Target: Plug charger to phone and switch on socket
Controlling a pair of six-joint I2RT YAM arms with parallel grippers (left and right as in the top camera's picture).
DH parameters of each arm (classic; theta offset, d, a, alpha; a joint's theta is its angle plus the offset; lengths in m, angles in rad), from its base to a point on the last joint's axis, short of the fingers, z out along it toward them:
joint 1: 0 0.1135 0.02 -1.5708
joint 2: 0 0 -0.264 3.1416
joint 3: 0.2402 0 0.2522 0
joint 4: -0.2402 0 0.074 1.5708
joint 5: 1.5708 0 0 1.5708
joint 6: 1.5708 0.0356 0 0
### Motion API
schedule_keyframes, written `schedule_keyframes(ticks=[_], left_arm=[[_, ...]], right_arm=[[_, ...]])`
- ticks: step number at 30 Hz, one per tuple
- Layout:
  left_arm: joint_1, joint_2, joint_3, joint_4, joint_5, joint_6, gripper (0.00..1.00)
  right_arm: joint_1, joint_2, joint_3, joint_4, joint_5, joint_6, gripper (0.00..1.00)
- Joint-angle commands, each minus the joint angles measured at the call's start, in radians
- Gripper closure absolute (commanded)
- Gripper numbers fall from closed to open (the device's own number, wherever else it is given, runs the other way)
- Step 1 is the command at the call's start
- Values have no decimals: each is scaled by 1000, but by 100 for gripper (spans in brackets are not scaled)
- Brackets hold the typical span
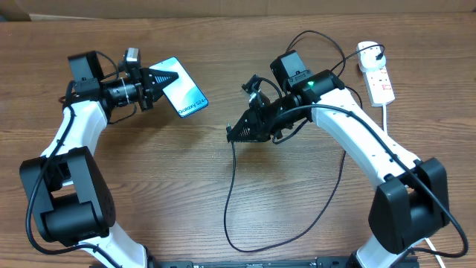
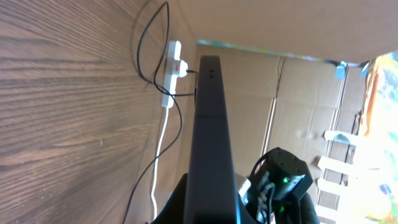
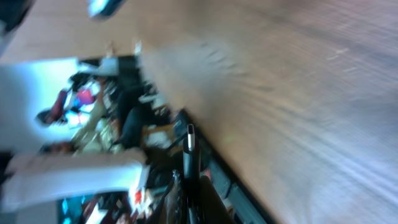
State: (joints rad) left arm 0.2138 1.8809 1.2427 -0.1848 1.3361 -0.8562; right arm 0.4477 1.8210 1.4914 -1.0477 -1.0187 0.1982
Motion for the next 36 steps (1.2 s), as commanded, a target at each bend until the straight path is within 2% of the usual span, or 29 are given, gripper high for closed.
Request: schedule_keyframes(ticks=[1, 3, 13, 25, 36], left_arm=[[-35, -3, 29, 5, 76, 22, 96], [-51, -3, 29, 5, 83, 18, 96], [-98, -3, 29, 5, 103, 10, 96], [-102, -3, 29, 59, 197, -66, 96], [-100, -3, 29, 86, 230, -87, 96]], right_arm=[[7, -14, 9, -31, -142, -137, 96], [8, -14, 8, -65, -169, -182, 96], [53, -14, 8, -60, -181, -180, 96], [42, -14, 8, 72, -180, -39, 96], [35, -14, 8, 126, -181, 13, 96]])
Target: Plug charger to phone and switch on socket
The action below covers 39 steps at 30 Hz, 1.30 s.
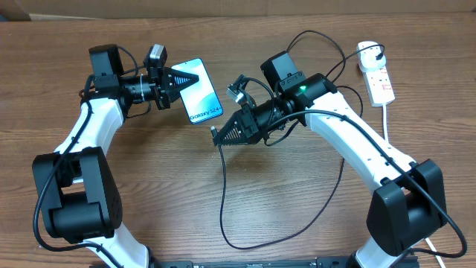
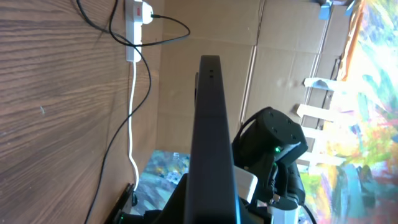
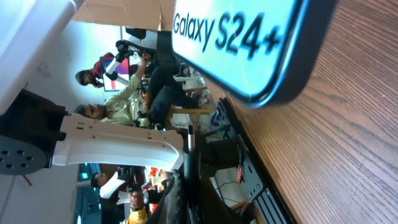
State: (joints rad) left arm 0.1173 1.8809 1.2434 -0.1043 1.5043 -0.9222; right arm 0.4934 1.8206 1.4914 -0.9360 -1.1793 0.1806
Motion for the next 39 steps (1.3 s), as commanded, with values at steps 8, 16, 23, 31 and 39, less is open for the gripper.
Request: schedule_keyframes(ticks=[8, 16, 23, 31, 39], left_arm=[[-4, -3, 28, 5, 76, -21, 96], [-4, -3, 28, 13, 76, -21, 96], [-4, -3, 28, 13, 76, -35, 96], [-4, -3, 28, 73, 76, -112, 96], [-4, -3, 28, 120, 74, -142, 96]], right_arm=[[-11, -14, 8, 106, -21, 139, 96], [-11, -14, 8, 113, -54, 194, 96], [-11, -14, 8, 117, -56, 217, 96], [-11, -14, 8, 132, -54, 241, 96], [-11, -14, 8, 150, -58, 243, 96]])
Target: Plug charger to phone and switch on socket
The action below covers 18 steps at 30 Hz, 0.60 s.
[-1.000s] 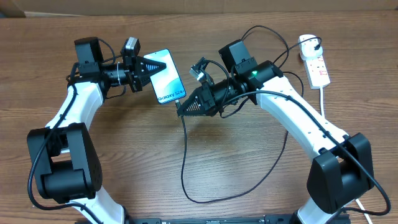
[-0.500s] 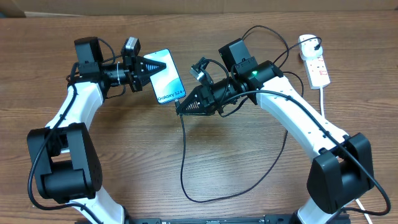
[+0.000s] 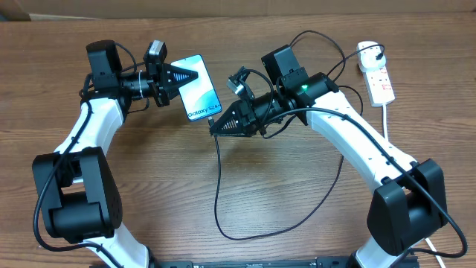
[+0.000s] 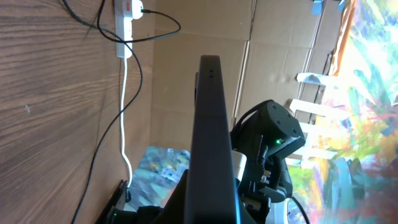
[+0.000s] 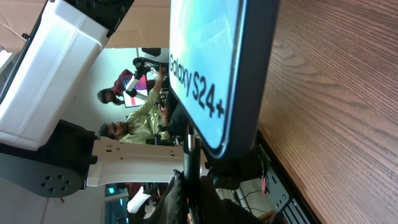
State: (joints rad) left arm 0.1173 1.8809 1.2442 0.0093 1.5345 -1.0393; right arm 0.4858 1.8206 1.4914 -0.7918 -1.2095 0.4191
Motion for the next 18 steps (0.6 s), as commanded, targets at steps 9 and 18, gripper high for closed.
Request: schedule_keyframes(ticks=[9, 18], left_arm=[[-4, -3, 27, 6, 29, -43, 96], [-4, -3, 27, 6, 29, -51, 96]], right_arm=[[-3, -14, 8, 29, -43, 31, 96], [-3, -14, 8, 39, -41, 57, 96]])
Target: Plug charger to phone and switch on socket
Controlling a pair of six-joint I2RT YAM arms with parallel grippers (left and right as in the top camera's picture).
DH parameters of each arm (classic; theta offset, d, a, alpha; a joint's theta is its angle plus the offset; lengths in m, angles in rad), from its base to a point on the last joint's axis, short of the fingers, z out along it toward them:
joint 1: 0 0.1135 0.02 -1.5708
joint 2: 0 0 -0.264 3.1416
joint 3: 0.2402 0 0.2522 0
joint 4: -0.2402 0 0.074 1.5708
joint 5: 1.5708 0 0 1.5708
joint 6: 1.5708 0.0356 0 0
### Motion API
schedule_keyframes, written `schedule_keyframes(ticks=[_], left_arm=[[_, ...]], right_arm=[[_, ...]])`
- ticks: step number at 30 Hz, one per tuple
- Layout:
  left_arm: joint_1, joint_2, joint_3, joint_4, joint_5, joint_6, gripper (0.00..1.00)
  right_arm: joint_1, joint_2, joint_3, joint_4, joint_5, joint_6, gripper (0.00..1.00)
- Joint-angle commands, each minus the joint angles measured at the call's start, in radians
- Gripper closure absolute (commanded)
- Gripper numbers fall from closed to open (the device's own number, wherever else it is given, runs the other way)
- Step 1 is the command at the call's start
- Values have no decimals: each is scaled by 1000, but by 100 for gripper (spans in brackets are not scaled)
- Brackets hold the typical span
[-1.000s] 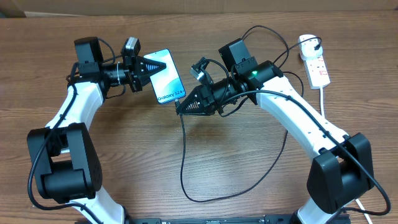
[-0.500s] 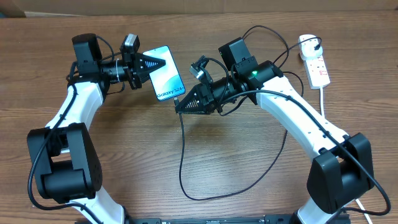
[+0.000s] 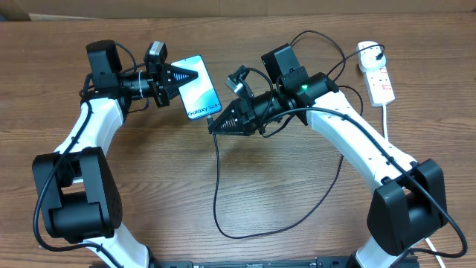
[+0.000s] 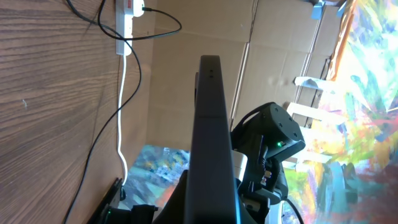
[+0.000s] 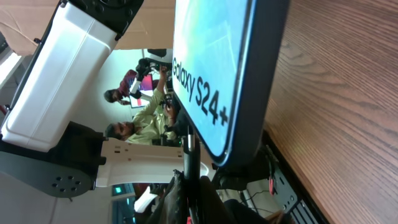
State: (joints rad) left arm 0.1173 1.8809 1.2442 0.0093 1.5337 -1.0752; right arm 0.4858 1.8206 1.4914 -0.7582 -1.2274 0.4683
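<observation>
My left gripper (image 3: 177,78) is shut on the phone (image 3: 199,97), holding it above the table with its lit "Galaxy S24+" screen up. In the left wrist view the phone (image 4: 210,137) stands edge-on between the fingers. My right gripper (image 3: 216,128) is shut on the black charger plug (image 5: 189,152), whose tip sits right at the phone's (image 5: 230,74) lower end. The black cable (image 3: 223,193) loops down across the table. The white socket strip (image 3: 375,74) lies at the far right with a plug in it.
Cardboard walls stand along the table's far edge. The white lead of the socket strip (image 3: 388,115) runs toward the front right. The black cable (image 3: 327,52) arcs from the strip behind my right arm.
My right gripper has edged slightly closer to the phone's lower end with the plug. The left gripper and phone stay put.
At first my left gripper held the phone far left and my right gripper held the plug at mid-table. Then both had moved toward each other. After that the plug was just below the phone's end, and now it is at that end.
</observation>
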Motion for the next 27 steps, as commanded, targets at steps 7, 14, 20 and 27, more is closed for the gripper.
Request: schedule_keyframes(ticks=[7, 14, 20, 27], left_arm=[[-4, -3, 27, 11, 27, -26, 96], [-4, -3, 27, 30, 27, -40, 96], [-4, -3, 27, 30, 27, -40, 96], [-5, -3, 27, 30, 27, -40, 96]], right_arm=[[-3, -14, 8, 7, -5, 30, 96], [-3, -14, 8, 6, -5, 34, 96], [-3, -14, 8, 23, -6, 60, 96], [-2, -14, 8, 32, -7, 77, 96]])
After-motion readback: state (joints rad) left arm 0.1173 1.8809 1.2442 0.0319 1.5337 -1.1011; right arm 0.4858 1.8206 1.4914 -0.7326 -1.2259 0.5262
